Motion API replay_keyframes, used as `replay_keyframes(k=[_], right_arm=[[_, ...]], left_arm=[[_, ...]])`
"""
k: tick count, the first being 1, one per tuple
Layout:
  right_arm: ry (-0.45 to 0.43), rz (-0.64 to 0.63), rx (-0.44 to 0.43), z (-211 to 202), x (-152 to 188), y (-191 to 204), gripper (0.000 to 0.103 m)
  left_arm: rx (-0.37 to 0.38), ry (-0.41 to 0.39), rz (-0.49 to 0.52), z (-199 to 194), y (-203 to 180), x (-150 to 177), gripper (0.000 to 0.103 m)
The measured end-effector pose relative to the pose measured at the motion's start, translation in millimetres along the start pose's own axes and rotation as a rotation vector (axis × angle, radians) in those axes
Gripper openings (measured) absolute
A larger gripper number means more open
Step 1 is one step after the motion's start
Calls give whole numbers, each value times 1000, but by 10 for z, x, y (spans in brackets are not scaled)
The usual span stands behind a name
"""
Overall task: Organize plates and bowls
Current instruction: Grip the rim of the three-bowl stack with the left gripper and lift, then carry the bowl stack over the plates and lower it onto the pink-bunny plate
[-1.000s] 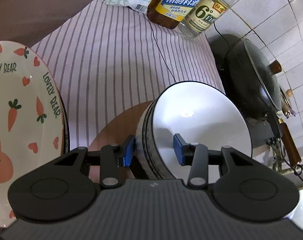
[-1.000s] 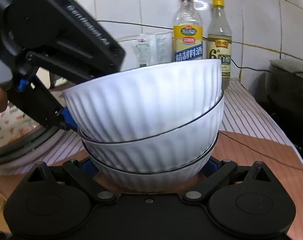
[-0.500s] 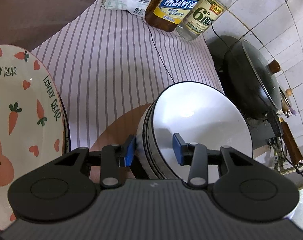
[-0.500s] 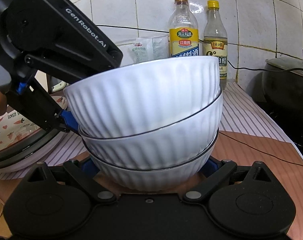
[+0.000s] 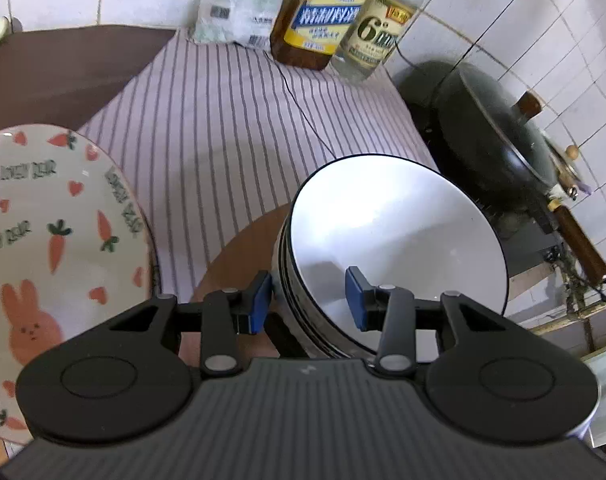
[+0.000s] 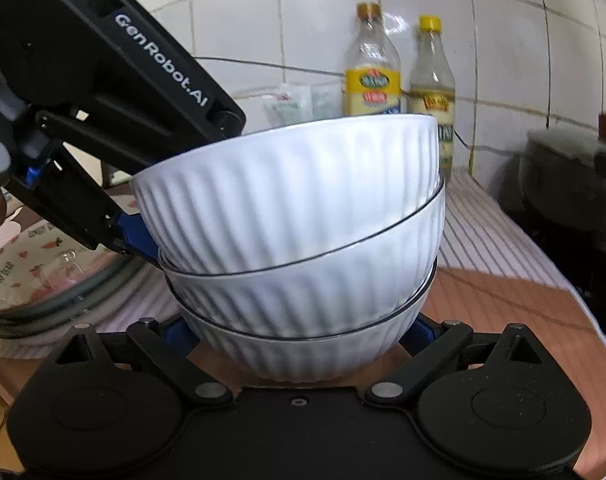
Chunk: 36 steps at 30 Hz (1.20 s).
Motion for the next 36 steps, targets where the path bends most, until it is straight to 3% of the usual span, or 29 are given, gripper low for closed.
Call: replay_keyframes(k=[9, 20, 27, 36], right_arm=[[-88, -29, -51, -136, -397, 386, 99], [-120, -109, -206, -34, -917, 1113, 99], [-83, -130, -235, 119, -868, 1523, 99], [-15, -119, -231, 299, -716, 1682, 99]], left_arm=[[-32, -116, 44, -679, 123, -98, 38], [-141, -168, -8, -1505, 692, -288, 38], [-190, -152, -30, -1608, 1059, -226, 38], [-206, -113, -28, -1411, 1316, -138, 38]])
Point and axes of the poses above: each gripper's, at about its wrist camera, not at the fingertips, and z roughly the way its jaws point, y to its left, x to its underside, the point moved 1 cm from there along z, roughly the way its jaws point, and after that the axes turned 3 degrees about -z, right-handed, at the moved point
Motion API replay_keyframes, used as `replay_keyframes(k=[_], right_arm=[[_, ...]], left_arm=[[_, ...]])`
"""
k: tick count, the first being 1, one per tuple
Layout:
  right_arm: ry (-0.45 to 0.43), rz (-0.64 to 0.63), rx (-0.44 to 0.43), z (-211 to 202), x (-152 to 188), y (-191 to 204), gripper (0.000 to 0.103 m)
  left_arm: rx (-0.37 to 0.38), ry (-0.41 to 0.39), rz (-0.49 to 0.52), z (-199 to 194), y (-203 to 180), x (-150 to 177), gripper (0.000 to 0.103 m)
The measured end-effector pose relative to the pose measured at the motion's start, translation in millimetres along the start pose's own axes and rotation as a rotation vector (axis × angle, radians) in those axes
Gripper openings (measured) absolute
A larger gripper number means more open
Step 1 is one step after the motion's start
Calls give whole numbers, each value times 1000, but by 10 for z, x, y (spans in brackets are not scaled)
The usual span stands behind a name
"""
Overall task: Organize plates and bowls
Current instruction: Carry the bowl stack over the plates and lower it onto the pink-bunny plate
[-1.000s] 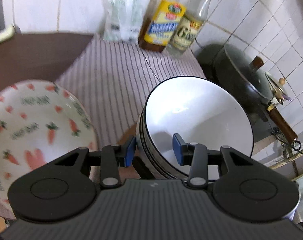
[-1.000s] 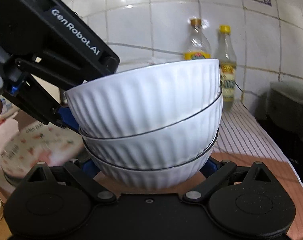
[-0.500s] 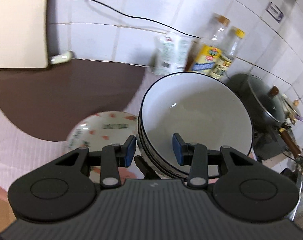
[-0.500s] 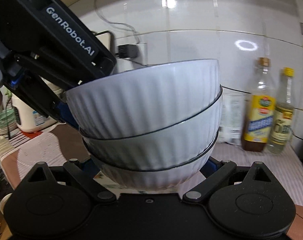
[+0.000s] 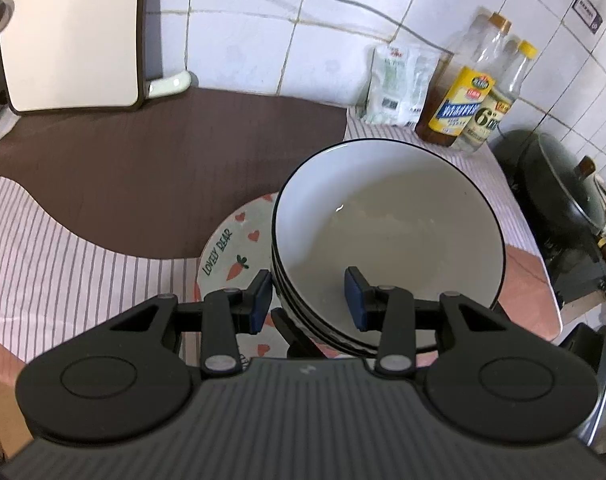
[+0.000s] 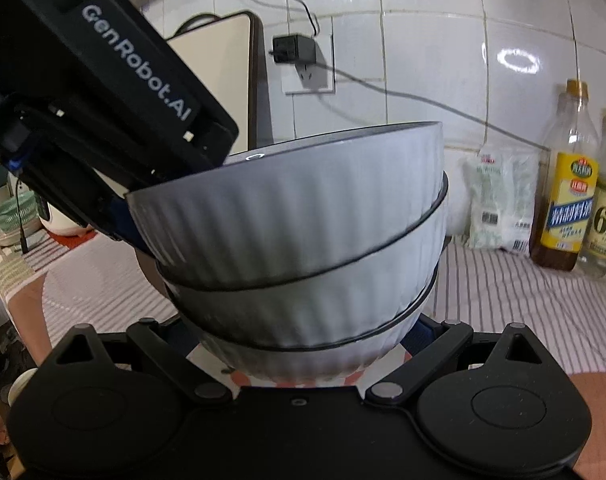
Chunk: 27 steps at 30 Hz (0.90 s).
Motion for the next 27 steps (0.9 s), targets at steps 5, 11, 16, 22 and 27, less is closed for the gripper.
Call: replay_keyframes(k=[5, 11, 16, 22, 27], right_arm=[[47, 12, 1, 121, 94, 4, 99], [92, 38, -6, 234, 181, 1, 99], [117, 39, -6, 301, 228, 3, 99], [126, 6, 21, 351, 227, 50, 99], [171, 2, 31, 392, 186, 49, 100]], left_arm=[[-8, 24, -7, 165, 54, 43, 38], [-23, 48, -6, 279, 85, 59, 38], [-21, 67, -16, 338, 128, 69, 38], [-32, 56, -3, 350, 128, 81, 38], [-44, 40, -7, 345, 113, 98, 38]])
Point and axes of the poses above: each gripper's, at about its wrist camera, not at the fingertips, and z roughly the way its jaws point, y to its left, x to its underside, the point moved 1 cm from there along z, roughly the way its jaws point, and after that the axes turned 3 degrees about -z, right-handed, at the moved point
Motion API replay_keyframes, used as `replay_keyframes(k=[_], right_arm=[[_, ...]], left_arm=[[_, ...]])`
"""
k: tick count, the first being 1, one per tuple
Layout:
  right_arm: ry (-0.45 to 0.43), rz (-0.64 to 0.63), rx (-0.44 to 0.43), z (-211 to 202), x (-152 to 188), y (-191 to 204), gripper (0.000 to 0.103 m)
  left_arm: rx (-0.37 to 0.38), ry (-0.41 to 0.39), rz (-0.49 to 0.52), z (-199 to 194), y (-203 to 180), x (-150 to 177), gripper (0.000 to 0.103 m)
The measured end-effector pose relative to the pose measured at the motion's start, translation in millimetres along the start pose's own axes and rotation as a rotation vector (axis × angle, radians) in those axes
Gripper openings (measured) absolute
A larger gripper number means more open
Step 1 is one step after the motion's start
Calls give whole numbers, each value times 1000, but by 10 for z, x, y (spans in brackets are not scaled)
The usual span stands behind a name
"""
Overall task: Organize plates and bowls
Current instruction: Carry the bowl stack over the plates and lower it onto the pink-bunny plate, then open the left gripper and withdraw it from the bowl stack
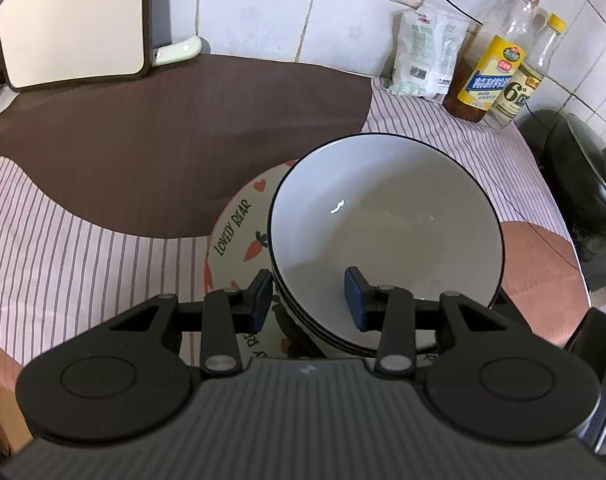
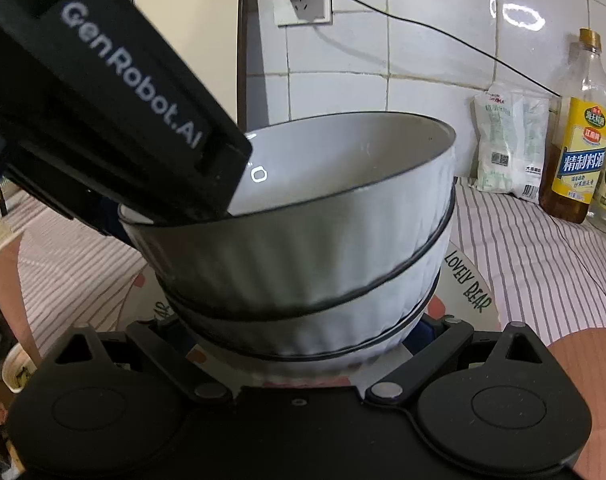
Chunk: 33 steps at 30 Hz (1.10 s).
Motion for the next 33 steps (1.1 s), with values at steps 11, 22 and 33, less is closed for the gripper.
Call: replay_keyframes(k=[11, 22, 33], right_arm=[[73, 45, 44, -473, 24, -22, 101], [16, 110, 46, -1276, -111, -87, 101], [-62, 155, 146, -1957, -237, -206, 101]], left_arm=[[-21, -50, -12, -235, -76, 32, 42], [-27, -179, 28, -1054, -238, 230, 48], [-15, -268, 98, -1754, -320, 542, 58]])
Point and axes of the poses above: each gripper's, at about its wrist camera, not at the fingertips, and z roughly the way its jaws point, y to its left, x to its underside, the point moved 1 cm from there along z, roughly the way its jaws point, and after that the axes turned 3 degrees about -z, right-handed, at the moved point
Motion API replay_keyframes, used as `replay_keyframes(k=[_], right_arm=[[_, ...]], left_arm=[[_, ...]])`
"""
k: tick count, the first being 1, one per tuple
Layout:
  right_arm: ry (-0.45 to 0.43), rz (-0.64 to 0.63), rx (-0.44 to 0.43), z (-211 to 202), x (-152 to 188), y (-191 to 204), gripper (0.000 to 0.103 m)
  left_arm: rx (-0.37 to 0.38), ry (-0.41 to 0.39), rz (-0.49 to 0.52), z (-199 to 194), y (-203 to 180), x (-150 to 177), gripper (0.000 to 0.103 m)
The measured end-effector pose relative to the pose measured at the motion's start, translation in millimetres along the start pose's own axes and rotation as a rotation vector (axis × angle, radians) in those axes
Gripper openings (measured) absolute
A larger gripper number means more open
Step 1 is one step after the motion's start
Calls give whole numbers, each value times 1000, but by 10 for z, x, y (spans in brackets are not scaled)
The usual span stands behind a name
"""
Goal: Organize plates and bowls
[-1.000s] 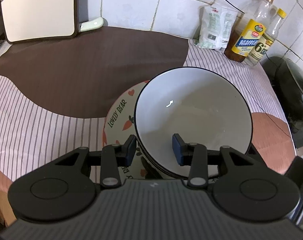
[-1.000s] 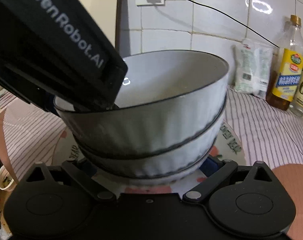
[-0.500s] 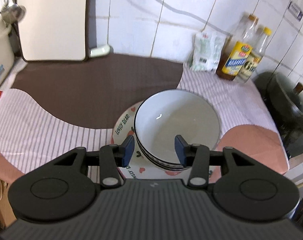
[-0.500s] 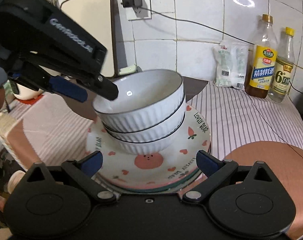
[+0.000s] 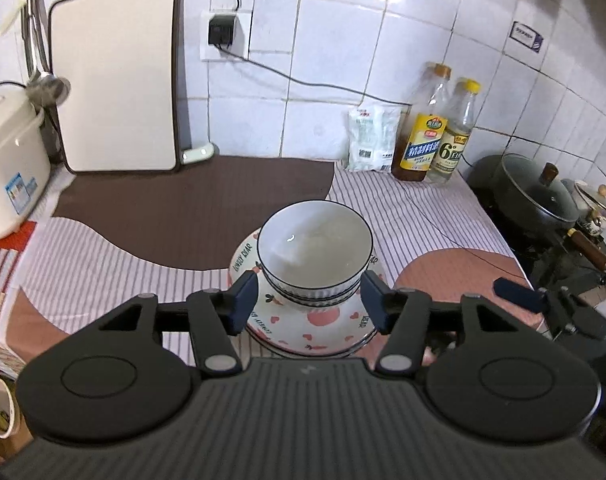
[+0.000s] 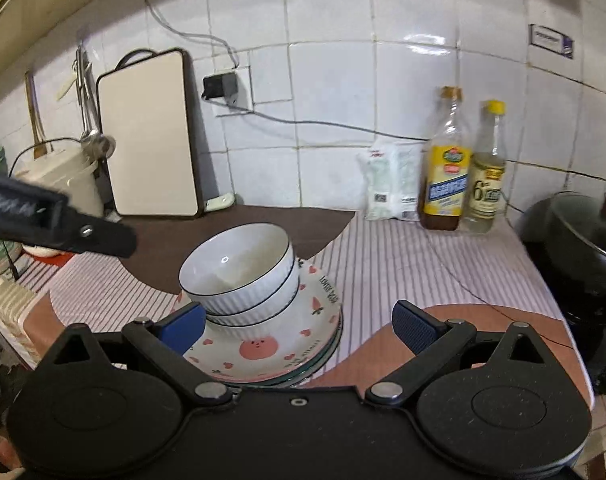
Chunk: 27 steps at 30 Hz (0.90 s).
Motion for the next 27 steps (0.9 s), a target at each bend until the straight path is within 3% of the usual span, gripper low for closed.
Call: replay_keyframes(k=[10, 12, 15, 19, 22, 27], right_arm=[[10, 47, 69, -519, -139, -88, 101], [33, 48, 85, -586, -136, -88, 101], [36, 44, 107, -682, -116, -83, 101], [48, 61, 103, -752, -90, -90, 101], [49, 54, 116, -791, -77, -73, 102], [63, 34, 114, -824, -51, -38, 101]], left_arm=[[-40, 3, -40, -363, 145, 128, 70], [-43, 2, -40, -406, 158, 152, 79], [-47, -1, -42, -439, 158, 187, 82], [-53, 8, -38, -458, 175, 211, 84], [-63, 2, -41, -488, 192, 230, 93], [-69, -10, -29, -573, 185, 318, 95]])
Point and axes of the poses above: each gripper's, at about its wrist camera, not at the fingertips, and z roughly the way its jaws point, y to its left, x to its underside, the point moved 1 cm from there along z, roughly the way its jaws point, and after that the axes turned 3 degrees about -z, right-handed, at the moved point
